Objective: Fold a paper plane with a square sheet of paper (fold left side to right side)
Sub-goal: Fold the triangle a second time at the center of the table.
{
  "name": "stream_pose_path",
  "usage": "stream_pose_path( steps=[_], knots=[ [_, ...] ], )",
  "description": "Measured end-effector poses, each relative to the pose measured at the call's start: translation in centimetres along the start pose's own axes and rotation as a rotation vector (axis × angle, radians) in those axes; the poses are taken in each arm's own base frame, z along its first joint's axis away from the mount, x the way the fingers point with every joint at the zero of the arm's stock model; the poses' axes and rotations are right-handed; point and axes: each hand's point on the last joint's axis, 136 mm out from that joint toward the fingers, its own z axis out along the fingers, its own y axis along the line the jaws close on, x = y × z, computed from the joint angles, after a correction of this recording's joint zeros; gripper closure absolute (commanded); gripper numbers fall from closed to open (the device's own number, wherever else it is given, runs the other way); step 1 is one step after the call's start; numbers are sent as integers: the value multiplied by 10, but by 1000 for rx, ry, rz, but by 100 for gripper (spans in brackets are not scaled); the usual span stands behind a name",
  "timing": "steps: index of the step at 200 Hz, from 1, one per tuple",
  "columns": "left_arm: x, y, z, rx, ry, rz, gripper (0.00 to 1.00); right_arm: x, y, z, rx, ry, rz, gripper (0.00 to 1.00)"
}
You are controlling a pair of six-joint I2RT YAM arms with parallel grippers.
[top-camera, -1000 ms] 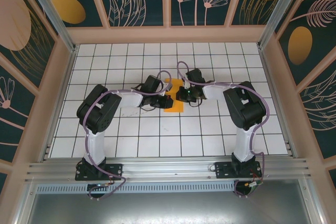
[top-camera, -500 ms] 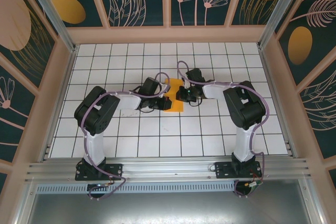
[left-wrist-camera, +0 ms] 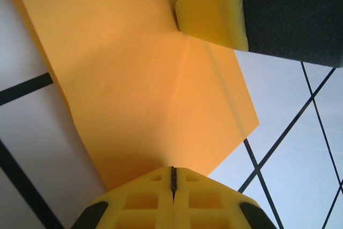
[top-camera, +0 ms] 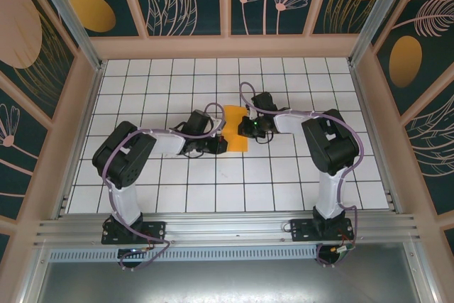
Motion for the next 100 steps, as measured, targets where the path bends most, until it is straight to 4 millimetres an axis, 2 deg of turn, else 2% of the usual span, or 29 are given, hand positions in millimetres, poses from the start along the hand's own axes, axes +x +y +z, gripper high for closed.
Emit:
stream_pose_path(
  steps=[100],
  knots=[
    [8, 5, -8, 4, -29, -45, 99, 0, 0, 0, 0, 1, 0, 100]
  ],
)
